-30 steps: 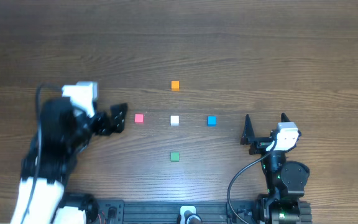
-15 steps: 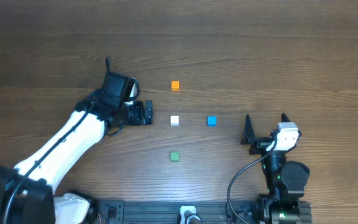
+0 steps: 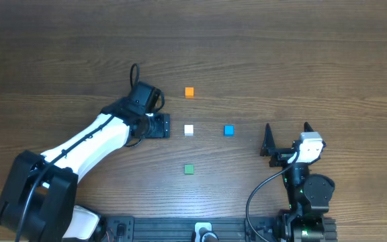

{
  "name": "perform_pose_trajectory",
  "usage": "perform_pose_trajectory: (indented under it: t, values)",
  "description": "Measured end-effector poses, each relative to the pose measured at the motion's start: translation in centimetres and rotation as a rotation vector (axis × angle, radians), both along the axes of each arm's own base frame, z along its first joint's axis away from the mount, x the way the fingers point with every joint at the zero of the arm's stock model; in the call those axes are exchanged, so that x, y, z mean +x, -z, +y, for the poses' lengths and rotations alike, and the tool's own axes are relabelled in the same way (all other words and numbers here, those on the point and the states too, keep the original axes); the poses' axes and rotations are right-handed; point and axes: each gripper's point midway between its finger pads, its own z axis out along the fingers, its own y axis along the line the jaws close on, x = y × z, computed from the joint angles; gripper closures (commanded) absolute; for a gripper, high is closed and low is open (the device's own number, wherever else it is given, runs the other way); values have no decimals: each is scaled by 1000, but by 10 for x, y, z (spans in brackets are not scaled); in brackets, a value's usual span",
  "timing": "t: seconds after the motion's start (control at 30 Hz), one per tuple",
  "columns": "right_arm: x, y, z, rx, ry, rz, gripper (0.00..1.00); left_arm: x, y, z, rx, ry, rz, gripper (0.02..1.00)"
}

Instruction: Stack Cubes

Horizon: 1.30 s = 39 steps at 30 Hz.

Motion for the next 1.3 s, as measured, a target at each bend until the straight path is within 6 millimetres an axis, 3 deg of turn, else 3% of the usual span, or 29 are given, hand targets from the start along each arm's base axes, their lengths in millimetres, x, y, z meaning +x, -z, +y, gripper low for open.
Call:
perform_pose_trajectory:
  t: [0.47, 0.57, 1.3]
  values:
    - [0, 0, 0, 0, 0, 0, 9, -4, 17, 12, 73, -16, 38, 323]
    - [0, 0, 0, 0, 0, 0, 9, -3, 17, 13, 81, -19, 35, 386]
    - [0, 0, 0, 0, 0, 0, 7, -2, 16, 8, 103, -9, 8, 586]
